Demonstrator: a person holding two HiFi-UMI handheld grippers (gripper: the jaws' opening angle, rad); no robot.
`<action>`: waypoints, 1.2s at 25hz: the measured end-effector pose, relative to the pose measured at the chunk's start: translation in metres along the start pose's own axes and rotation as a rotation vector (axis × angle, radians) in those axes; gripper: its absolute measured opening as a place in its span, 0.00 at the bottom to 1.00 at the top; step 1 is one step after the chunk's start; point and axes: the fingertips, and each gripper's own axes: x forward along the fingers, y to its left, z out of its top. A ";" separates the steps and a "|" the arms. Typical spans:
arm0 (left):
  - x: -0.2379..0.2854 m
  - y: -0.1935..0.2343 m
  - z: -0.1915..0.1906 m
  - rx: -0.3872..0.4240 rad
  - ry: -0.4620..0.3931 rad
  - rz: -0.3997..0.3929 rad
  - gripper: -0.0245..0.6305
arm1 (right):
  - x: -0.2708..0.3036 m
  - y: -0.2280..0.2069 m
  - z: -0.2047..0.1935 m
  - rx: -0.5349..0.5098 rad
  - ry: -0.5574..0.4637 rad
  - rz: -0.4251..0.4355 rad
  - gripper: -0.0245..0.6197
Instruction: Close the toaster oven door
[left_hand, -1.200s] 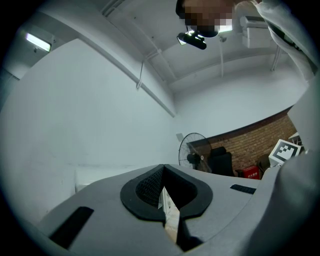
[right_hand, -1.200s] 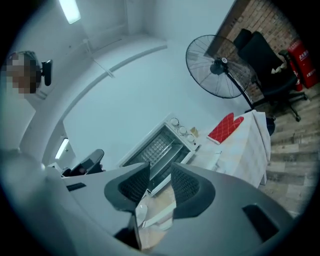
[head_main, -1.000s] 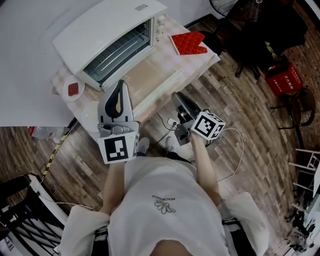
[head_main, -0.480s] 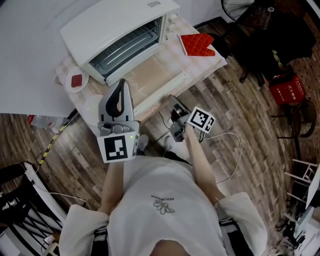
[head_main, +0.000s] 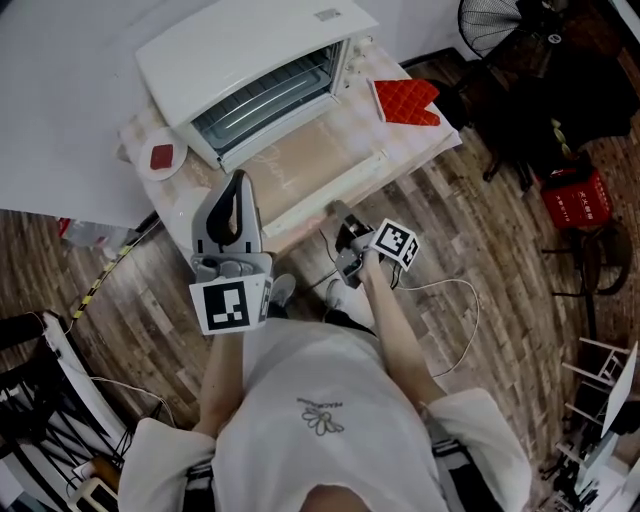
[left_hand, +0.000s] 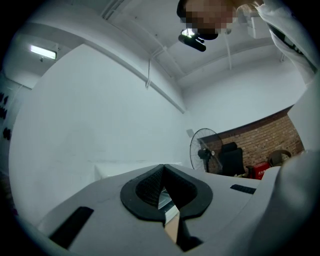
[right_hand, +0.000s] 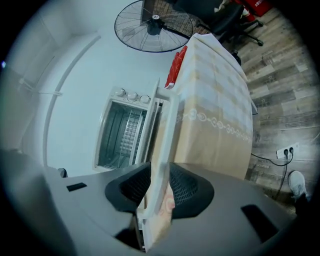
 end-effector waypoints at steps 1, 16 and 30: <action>0.000 0.001 0.000 0.000 -0.001 0.004 0.06 | 0.002 -0.002 0.001 0.004 0.001 -0.001 0.18; -0.004 0.006 -0.005 -0.046 0.020 0.041 0.06 | 0.024 -0.002 0.004 0.056 0.010 0.015 0.17; -0.011 0.015 -0.006 -0.041 0.031 0.068 0.06 | 0.030 0.000 0.006 0.032 0.010 -0.005 0.14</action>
